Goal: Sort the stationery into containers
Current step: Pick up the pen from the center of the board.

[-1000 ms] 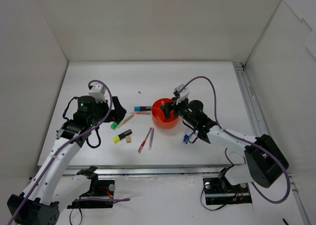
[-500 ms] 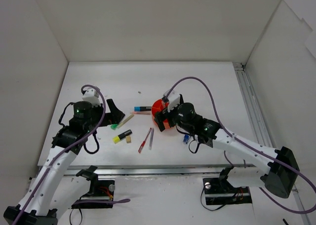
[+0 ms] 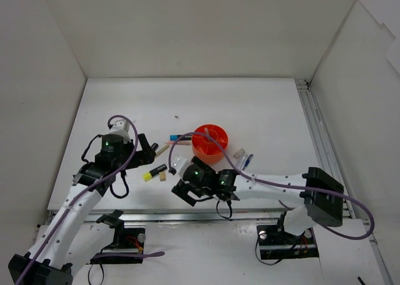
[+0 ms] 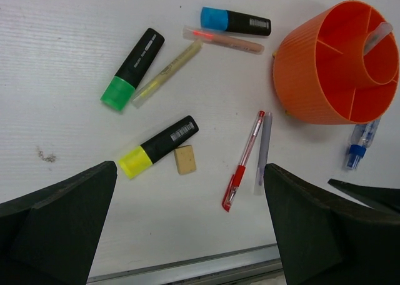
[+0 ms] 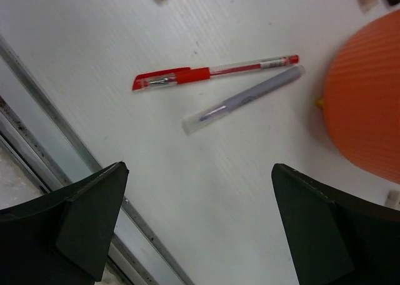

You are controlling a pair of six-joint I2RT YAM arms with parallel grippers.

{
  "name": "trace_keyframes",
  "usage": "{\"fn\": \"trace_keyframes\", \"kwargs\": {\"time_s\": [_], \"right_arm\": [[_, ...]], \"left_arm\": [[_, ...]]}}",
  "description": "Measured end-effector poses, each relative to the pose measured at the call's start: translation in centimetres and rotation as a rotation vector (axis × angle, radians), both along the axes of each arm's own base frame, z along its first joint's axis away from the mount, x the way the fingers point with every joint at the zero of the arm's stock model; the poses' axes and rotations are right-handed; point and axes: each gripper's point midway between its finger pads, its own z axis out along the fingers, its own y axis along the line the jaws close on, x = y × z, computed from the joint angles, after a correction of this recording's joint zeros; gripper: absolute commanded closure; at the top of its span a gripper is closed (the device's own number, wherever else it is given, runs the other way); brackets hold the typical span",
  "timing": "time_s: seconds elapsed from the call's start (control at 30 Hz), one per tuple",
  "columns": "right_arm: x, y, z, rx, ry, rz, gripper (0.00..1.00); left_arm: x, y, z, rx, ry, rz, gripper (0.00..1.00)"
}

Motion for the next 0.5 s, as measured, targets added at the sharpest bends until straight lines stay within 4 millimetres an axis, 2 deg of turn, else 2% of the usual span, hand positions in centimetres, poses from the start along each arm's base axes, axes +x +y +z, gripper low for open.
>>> {"fn": "trace_keyframes", "kwargs": {"time_s": [0.13, 0.23, 0.4, 0.5], "right_arm": [[-1.6, 2.2, -2.0, -0.094, -0.015, 0.1, 0.02], [-1.8, 3.6, -2.7, -0.14, -0.038, 0.163, 0.02], [-0.9, 3.5, -3.9, -0.211, -0.068, 0.182, 0.02], [-0.5, 3.2, -4.0, -0.208, -0.061, 0.154, 0.02]], "left_arm": [[-0.2, 0.3, -1.1, 0.02, 0.041, 0.015, 0.0], [-0.3, 0.5, -1.7, 0.024, 0.057, 0.029, 0.0], [-0.8, 0.7, -3.0, 0.029, 0.09, 0.037, 0.0], [-1.0, 0.7, -3.3, 0.03, 0.102, 0.04, 0.0]]}}
